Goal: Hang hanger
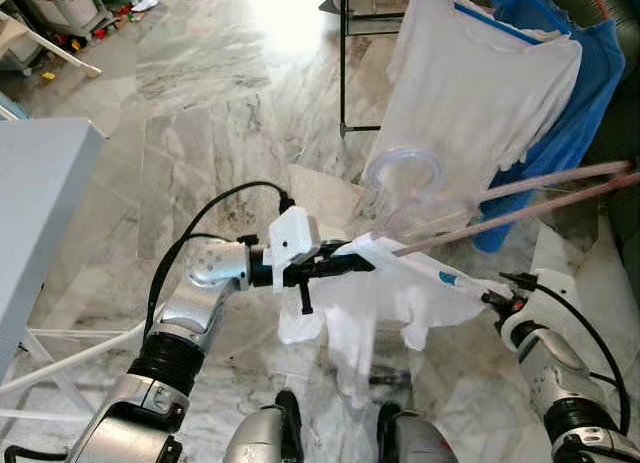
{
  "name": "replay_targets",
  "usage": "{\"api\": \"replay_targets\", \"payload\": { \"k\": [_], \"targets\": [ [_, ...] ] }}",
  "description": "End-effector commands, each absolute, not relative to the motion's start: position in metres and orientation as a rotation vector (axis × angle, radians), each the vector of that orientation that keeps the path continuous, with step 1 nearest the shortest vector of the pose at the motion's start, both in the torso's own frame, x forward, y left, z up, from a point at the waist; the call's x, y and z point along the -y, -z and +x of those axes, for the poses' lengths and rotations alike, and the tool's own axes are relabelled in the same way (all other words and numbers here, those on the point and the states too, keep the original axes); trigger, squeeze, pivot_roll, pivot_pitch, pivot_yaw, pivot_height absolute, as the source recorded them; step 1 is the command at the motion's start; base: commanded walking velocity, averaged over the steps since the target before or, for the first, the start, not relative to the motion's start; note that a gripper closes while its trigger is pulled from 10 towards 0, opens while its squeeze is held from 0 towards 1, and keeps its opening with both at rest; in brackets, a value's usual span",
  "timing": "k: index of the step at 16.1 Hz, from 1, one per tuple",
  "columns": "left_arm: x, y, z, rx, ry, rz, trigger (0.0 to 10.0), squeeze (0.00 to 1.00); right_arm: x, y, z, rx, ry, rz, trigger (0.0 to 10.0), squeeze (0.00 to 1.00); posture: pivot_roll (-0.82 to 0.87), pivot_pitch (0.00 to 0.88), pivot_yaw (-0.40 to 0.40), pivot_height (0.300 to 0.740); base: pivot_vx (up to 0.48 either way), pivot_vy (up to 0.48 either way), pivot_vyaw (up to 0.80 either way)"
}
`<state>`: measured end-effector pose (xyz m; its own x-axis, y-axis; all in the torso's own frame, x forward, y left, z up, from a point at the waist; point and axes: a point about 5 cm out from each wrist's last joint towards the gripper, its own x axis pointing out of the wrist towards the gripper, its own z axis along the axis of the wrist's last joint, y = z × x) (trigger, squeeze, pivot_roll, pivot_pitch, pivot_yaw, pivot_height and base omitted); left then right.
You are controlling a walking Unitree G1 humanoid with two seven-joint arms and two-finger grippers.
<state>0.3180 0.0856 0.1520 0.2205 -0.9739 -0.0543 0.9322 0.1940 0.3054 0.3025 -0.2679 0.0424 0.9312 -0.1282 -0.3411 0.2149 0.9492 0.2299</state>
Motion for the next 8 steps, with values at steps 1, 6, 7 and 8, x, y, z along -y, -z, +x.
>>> {"api": "replay_targets", "payload": {
  "k": [1, 6, 7, 8],
  "targets": [
    [-0.096, -0.152, 0.32, 0.181, 1.305, 0.321, 0.0, 0.0, 0.282, -0.043, 0.296, -0.326, 0.228, 0.269, 0.0, 0.0, -0.13, 0.222, 0.092, 0.74, 0.0, 0.0, 0.0],
    [-0.114, -0.117, 0.32, 0.098, 1.19, 0.326, 0.0, 0.0, 0.309, -0.091, 0.308, -0.187, 0.279, 0.26, 0.0, 0.0, -0.14, 0.223, 0.086, 0.74, 0.0, 0.0, 0.0],
    [-0.114, -0.109, 0.317, 0.083, 1.181, 0.324, 0.0, 0.0, 0.309, -0.103, 0.314, -0.151, 0.275, 0.251, 0.0, 0.0, -0.14, 0.223, 0.086, 0.74, 0.0, 0.0, 0.0],
    [-0.113, -0.102, 0.314, 0.075, 1.172, 0.32, 0.0, 0.0, 0.308, -0.116, 0.319, -0.117, 0.274, 0.241, 0.0, 0.0, -0.14, 0.226, 0.086, 0.74, 0.0, 0.0, 0.0]
  ]
}}
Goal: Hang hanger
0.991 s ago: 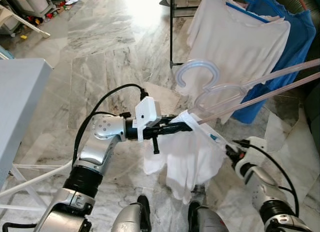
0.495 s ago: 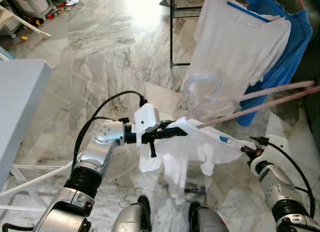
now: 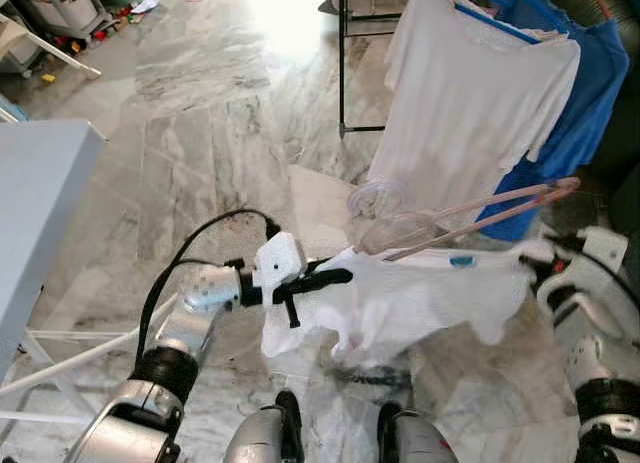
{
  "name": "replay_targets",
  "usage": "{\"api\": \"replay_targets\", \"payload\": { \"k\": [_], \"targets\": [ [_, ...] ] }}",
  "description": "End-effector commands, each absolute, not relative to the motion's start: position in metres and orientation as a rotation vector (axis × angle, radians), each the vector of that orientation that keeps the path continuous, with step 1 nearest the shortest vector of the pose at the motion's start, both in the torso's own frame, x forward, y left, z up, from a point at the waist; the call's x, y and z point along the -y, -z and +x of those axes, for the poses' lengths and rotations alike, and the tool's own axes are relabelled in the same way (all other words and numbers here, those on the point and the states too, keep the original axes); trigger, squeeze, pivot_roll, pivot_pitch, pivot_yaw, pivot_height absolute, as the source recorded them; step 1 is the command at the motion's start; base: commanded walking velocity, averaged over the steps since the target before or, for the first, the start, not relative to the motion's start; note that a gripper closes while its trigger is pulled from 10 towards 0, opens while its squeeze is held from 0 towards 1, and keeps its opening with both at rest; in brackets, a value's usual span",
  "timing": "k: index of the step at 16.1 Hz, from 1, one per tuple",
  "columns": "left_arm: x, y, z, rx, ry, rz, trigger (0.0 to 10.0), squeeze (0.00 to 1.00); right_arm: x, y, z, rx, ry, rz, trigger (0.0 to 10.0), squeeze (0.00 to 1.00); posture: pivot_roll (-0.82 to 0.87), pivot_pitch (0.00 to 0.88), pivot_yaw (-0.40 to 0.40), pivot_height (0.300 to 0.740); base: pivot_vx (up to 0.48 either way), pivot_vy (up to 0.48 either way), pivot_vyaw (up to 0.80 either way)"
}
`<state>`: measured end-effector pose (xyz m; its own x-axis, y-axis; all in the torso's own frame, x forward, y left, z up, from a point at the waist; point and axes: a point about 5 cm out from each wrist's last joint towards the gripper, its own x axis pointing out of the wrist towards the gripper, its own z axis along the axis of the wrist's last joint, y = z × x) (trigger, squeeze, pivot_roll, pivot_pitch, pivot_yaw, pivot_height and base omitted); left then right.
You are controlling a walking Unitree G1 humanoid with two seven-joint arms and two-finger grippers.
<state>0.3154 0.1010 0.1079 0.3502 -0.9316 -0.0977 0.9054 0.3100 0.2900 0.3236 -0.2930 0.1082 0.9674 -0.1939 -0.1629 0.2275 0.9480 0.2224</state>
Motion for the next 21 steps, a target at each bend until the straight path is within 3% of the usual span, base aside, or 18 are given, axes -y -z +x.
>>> {"api": "replay_targets", "payload": {
  "k": [1, 10, 13, 14, 21],
  "targets": [
    [-0.112, -0.097, 0.312, 0.069, 1.156, 0.299, 0.0, 0.0, 0.306, -0.122, 0.322, -0.101, 0.272, 0.239, 0.0, 0.0, -0.14, 0.225, 0.085, 0.74, 0.0, 0.0, 0.0],
    [-0.118, -0.073, 0.31, 0.013, 0.932, 0.105, 0.0, 0.0, 0.304, -0.145, 0.334, -0.044, 0.336, 0.201, 0.0, 0.0, -0.14, 0.229, 0.082, 0.74, 0.0, 0.0, 0.0],
    [-0.117, -0.068, 0.31, -0.012, 0.894, -0.03, 0.0, 0.0, 0.306, -0.147, 0.336, -0.051, 0.36, 0.189, 0.0, 0.0, -0.15, 0.231, 0.081, 0.74, 0.0, 0.0, 0.0],
    [-0.114, -0.069, 0.31, -0.032, 0.927, -0.131, 0.0, 0.0, 0.309, -0.145, 0.337, -0.071, 0.397, 0.2, 0.0, 0.0, -0.15, 0.233, 0.08, 0.74, 0.0, 0.0, 0.0],
    [-0.117, -0.06, 0.289, -0.12, 1.187, -0.217, 0.0, 0.0, 0.309, -0.148, 0.35, -0.088, 0.438, 0.277, 0.0, 0.0, -0.15, 0.238, 0.077, 0.74, 0.0, 0.0, 0.0]
  ]
}}
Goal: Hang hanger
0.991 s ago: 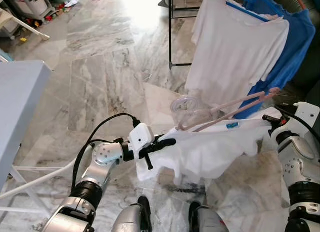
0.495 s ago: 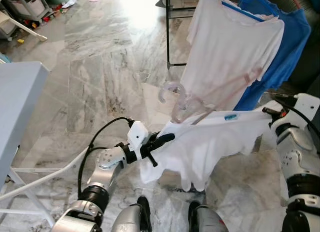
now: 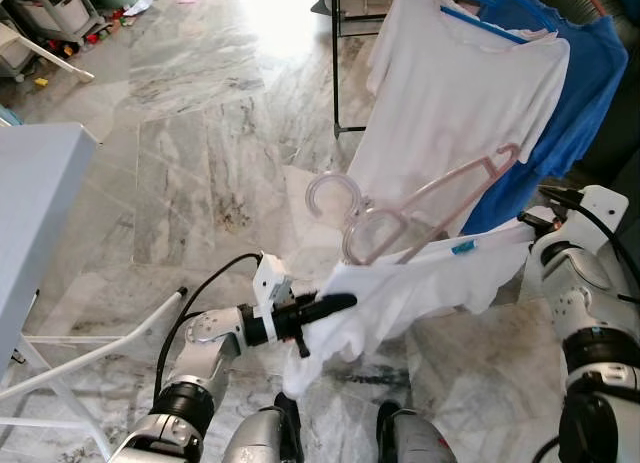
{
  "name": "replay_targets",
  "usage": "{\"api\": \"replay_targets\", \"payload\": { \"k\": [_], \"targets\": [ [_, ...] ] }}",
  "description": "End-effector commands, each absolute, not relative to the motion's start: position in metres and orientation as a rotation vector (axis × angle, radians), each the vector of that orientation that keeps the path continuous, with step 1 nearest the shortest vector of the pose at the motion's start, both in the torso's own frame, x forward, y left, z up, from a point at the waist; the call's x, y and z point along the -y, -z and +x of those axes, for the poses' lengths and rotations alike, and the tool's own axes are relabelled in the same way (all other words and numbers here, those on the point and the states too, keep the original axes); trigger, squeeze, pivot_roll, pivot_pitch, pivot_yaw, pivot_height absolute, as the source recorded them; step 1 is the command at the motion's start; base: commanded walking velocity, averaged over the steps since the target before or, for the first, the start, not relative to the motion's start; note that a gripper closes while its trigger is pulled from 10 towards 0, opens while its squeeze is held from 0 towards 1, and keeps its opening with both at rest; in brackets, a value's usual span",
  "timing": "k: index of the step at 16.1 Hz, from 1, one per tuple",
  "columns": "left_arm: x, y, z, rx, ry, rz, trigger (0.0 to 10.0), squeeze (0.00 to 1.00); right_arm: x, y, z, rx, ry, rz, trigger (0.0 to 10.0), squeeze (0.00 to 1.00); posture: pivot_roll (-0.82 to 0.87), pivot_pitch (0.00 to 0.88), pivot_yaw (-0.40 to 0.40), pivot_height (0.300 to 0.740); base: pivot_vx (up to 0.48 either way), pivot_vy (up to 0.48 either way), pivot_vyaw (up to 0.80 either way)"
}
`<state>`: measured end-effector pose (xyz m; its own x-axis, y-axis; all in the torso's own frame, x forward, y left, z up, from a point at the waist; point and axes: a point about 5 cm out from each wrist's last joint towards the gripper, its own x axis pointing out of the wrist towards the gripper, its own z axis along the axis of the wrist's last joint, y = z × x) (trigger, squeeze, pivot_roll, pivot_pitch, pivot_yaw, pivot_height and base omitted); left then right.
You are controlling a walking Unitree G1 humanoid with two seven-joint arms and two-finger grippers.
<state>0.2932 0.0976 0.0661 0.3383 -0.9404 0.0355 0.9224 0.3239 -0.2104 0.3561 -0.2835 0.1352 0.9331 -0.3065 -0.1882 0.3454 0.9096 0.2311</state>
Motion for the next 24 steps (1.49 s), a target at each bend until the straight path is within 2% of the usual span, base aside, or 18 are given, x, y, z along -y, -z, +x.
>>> {"api": "replay_targets", "payload": {
  "k": [1, 4, 5, 9, 11, 12, 15, 22, 24],
  "targets": [
    [-0.117, -0.06, 0.289, -0.121, 1.194, -0.214, 0.0, 0.0, 0.309, -0.148, 0.35, -0.09, 0.437, 0.282, 0.0, 0.0, -0.15, 0.238, 0.077, 0.74, 0.0, 0.0, 0.0],
    [-0.117, -0.063, 0.282, -0.14, 1.341, -0.142, 0.0, 0.0, 0.312, -0.147, 0.354, -0.14, 0.416, 0.29, 0.0, 0.0, -0.15, 0.241, 0.074, 0.74, 0.0, 0.0, 0.0],
    [-0.117, -0.063, 0.282, -0.144, 1.35, -0.153, 0.0, 0.0, 0.312, -0.148, 0.355, -0.146, 0.411, 0.284, 0.0, 0.0, -0.15, 0.241, 0.074, 0.74, 0.0, 0.0, 0.0],
    [-0.118, -0.059, 0.277, -0.163, 1.413, -0.012, 0.0, 0.0, 0.313, -0.161, 0.362, -0.129, 0.388, 0.234, 0.0, 0.0, -0.15, 0.243, 0.079, 0.74, 0.0, 0.0, 0.0],
    [-0.122, -0.052, 0.283, -0.166, 1.282, 0.053, 0.0, 0.0, 0.306, -0.167, 0.366, -0.096, 0.332, 0.213, 0.0, 0.0, -0.14, 0.241, 0.077, 0.74, 0.0, 0.0, 0.0],
    [-0.125, -0.052, 0.292, -0.158, 1.146, 0.048, 0.0, 0.0, 0.302, -0.168, 0.366, -0.075, 0.301, 0.18, 0.0, 0.0, -0.15, 0.24, 0.074, 0.74, 0.0, 0.0, 0.0],
    [-0.13, -0.054, 0.302, -0.134, 0.992, 0.002, 0.0, 0.0, 0.3, -0.16, 0.361, -0.07, 0.261, 0.124, 0.0, 0.0, -0.15, 0.24, 0.072, 0.74, 0.0, 0.0, 0.0],
    [-0.117, -0.067, 0.298, -0.064, 1.216, -0.033, 0.0, 0.0, 0.335, -0.16, 0.344, -0.083, 0.367, 0.056, 0.0, 0.0, -0.16, 0.25, 0.081, 0.74, 0.0, 0.0, 0.0],
    [-0.118, -0.064, 0.288, -0.12, 1.359, -0.033, 0.0, 0.0, 0.337, -0.166, 0.346, -0.076, 0.367, 0.061, 0.0, 0.0, -0.16, 0.252, 0.082, 0.74, 0.0, 0.0, 0.0]
  ]
}}
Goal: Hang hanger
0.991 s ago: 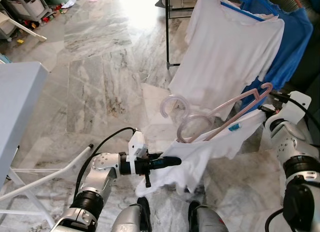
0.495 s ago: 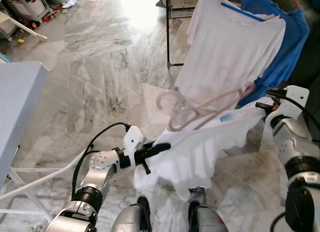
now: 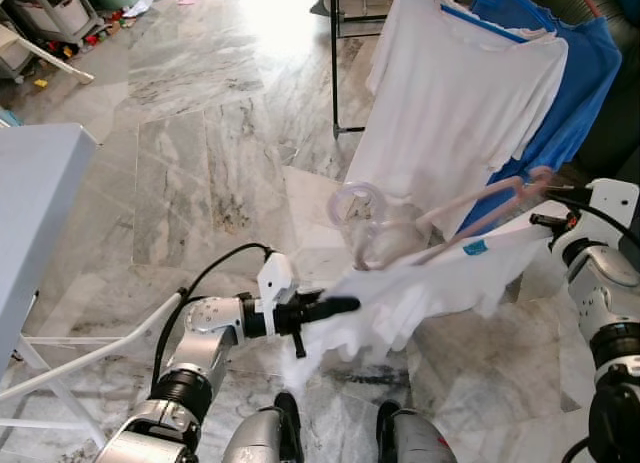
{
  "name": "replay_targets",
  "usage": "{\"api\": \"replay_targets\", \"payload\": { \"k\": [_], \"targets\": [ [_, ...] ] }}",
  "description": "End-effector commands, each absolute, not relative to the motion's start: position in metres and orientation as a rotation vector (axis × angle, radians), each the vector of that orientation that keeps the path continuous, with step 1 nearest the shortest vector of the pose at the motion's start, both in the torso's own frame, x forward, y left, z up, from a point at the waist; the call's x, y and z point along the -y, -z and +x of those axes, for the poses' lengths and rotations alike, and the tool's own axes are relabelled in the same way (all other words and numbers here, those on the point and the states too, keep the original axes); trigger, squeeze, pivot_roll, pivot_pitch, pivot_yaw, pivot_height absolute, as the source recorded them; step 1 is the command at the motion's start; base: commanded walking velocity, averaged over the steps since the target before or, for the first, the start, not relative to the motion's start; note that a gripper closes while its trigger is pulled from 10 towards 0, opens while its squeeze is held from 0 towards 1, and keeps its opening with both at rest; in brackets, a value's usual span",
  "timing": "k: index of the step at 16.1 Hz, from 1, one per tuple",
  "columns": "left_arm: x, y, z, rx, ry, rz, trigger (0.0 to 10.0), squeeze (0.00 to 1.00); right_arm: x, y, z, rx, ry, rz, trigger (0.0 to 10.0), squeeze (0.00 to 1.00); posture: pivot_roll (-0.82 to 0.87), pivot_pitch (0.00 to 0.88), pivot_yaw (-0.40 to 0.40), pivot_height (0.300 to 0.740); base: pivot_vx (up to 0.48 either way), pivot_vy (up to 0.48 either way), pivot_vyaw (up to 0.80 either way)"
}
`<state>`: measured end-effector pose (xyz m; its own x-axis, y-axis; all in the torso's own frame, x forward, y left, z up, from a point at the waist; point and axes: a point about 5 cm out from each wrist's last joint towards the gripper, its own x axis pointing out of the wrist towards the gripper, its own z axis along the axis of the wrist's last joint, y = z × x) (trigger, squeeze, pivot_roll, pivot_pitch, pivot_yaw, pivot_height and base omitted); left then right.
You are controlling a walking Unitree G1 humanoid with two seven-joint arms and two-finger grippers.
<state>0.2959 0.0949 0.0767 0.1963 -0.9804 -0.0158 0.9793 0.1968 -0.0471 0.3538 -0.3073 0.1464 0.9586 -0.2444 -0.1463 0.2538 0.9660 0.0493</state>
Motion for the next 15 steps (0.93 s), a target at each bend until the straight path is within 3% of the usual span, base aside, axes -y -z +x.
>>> {"api": "replay_targets", "payload": {
  "k": [1, 6, 12, 15],
  "targets": [
    [-0.12, -0.061, 0.285, -0.14, 1.381, -0.008, 0.0, 0.0, 0.336, -0.169, 0.348, -0.07, 0.362, 0.058, 0.0, 0.0, -0.16, 0.252, 0.082, 0.74, 0.0, 0.0, 0.0],
    [-0.137, -0.035, 0.276, -0.3, 1.314, 0.118, 0.0, 0.0, 0.322, -0.202, 0.361, 0.045, 0.301, 0.019, 0.0, 0.0, -0.16, 0.259, 0.077, 0.74, 0.0, 0.0, 0.0],
    [-0.137, -0.04, 0.293, -0.264, 1.127, 0.2, 0.0, 0.0, 0.302, -0.227, 0.365, 0.113, 0.188, -0.073, 0.0, 0.0, -0.17, 0.263, 0.077, 0.74, 0.0, 0.0, 0.0],
    [-0.143, -0.048, 0.305, -0.225, 1.005, 0.209, 0.0, 0.0, 0.307, -0.224, 0.359, 0.096, 0.193, -0.07, 0.0, 0.0, -0.17, 0.264, 0.08, 0.74, 0.0, 0.0, 0.0]
  ]
}}
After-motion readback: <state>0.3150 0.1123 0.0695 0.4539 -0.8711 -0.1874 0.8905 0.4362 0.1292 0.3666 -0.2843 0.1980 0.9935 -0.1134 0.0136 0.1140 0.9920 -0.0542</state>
